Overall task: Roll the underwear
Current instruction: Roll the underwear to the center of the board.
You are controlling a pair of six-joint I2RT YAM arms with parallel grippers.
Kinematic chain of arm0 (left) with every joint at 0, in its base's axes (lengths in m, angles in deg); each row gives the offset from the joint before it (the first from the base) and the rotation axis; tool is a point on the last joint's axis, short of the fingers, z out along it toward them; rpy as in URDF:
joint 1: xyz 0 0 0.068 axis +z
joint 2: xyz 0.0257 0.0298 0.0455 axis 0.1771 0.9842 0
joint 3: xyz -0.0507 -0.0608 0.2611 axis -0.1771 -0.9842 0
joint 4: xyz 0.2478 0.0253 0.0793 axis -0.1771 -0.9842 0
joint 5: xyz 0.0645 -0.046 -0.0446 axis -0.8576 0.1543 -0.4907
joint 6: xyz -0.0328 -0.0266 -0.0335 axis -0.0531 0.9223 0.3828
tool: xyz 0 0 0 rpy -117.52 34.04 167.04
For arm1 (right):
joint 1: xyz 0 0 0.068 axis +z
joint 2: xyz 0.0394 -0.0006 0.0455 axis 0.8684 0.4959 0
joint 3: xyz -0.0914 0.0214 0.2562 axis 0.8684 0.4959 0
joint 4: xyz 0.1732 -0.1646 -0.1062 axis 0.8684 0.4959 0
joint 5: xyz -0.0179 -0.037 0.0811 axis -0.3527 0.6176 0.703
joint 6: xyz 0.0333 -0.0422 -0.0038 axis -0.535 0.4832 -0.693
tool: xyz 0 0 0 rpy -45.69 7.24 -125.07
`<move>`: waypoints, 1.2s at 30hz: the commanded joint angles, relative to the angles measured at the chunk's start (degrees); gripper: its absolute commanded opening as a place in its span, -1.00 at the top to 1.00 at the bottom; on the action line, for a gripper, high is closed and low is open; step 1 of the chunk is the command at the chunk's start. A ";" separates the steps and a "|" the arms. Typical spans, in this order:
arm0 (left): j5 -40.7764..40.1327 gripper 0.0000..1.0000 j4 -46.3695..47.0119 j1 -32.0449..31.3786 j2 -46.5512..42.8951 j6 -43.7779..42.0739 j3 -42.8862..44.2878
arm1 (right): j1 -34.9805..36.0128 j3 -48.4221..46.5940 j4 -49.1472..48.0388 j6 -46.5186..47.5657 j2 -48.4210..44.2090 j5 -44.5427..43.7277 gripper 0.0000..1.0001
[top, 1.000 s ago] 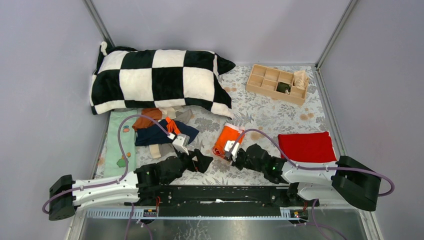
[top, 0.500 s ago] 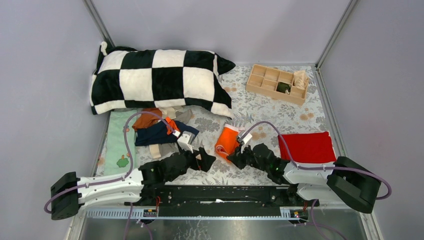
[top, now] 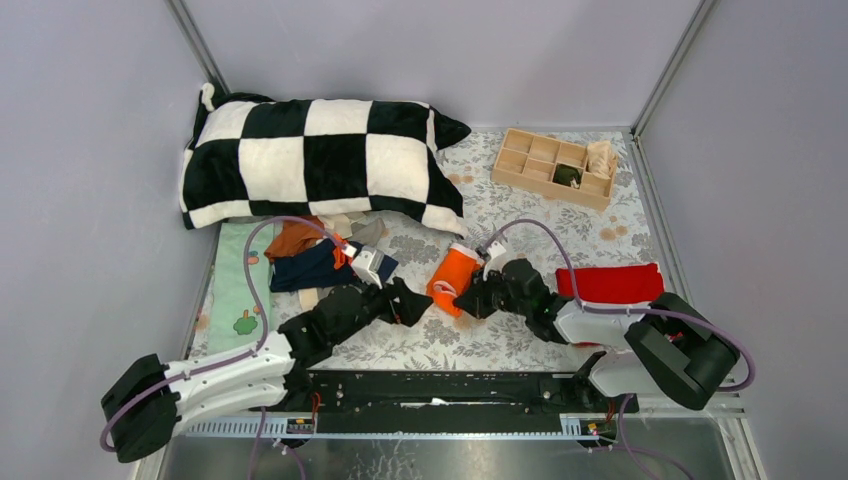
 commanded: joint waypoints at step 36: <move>23.37 -0.19 22.69 15.46 39.07 -10.38 10.77 | -9.68 -18.98 25.21 -3.09 11.17 14.57 1.00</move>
